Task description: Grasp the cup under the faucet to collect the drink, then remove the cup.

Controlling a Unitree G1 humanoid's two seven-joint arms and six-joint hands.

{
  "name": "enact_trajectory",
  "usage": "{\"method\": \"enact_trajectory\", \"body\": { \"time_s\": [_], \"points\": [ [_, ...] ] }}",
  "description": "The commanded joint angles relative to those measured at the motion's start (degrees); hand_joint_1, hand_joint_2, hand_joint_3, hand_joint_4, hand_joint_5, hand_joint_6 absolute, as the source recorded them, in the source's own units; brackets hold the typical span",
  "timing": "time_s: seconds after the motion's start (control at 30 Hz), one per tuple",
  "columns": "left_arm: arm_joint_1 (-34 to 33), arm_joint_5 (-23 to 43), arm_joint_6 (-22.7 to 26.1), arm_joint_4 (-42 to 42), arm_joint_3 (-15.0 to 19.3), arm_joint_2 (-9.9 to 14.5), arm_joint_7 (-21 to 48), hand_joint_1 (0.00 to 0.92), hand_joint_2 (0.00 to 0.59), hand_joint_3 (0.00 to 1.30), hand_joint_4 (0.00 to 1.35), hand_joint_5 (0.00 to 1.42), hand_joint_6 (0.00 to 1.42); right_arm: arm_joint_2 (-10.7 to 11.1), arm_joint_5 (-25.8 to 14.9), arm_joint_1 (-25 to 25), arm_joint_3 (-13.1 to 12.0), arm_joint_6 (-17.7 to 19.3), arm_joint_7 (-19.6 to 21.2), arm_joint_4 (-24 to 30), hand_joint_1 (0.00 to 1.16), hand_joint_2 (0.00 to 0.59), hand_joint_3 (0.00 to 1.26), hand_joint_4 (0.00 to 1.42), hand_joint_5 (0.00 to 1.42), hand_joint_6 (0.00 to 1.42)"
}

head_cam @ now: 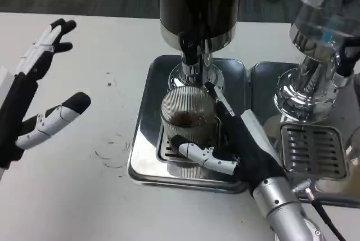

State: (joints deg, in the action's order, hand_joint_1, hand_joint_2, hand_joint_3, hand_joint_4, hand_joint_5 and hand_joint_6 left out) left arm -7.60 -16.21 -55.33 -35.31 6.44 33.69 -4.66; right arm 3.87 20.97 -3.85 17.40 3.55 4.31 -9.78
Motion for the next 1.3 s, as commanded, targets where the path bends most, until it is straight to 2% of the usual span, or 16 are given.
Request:
{"method": "enact_trajectory", "body": {
  "time_s": [0.03, 0.57, 0.93, 1.13, 1.3],
  "points": [
    [1.4, 0.7, 1.2, -3.7, 0.0, 0.9, 1.0, 0.0, 0.14, 0.09, 0.0, 0.16, 0.04, -0.8, 0.1, -1.1, 0.1, 0.9, 0.5, -1.7, 0.65, 0.199, 0.0, 0.0, 0.0, 0.0],
    [1.3, -0.1, 1.7, -13.8, -4.3, 0.2, 4.8, 0.0, 0.141, 0.08, 0.0, 0.13, 0.02, -4.1, -3.3, -3.3, -1.2, 4.6, 0.7, -8.1, 0.71, 0.2, 0.0, 0.0, 0.0, 0.05],
    [2.1, -1.3, 0.9, -12.6, -6.3, 0.1, 3.9, 0.0, 0.142, 0.08, 0.0, 0.13, 0.02, -5.3, -3.9, -4.1, -1.3, 5.7, 0.8, -11.3, 0.8, 0.201, 0.0, 0.0, 0.0, 0.09],
    [3.5, -7.4, 0.6, -9.8, -8.1, 0.8, 0.1, 0.0, 0.147, 0.07, 0.0, 0.12, 0.01, -5.4, -4.4, -4.4, -1.1, 5.4, 0.1, -11.9, 0.82, 0.196, 0.0, 0.0, 0.02, 0.15],
    [3.9, -7.9, 0.9, -9.2, -8.3, 0.5, -1.1, 0.0, 0.147, 0.07, 0.0, 0.11, 0.01, -5.2, -4.4, -4.6, -0.6, 5.3, -0.6, -12.1, 0.84, 0.195, 0.0, 0.0, 0.05, 0.18]
  ]
}}
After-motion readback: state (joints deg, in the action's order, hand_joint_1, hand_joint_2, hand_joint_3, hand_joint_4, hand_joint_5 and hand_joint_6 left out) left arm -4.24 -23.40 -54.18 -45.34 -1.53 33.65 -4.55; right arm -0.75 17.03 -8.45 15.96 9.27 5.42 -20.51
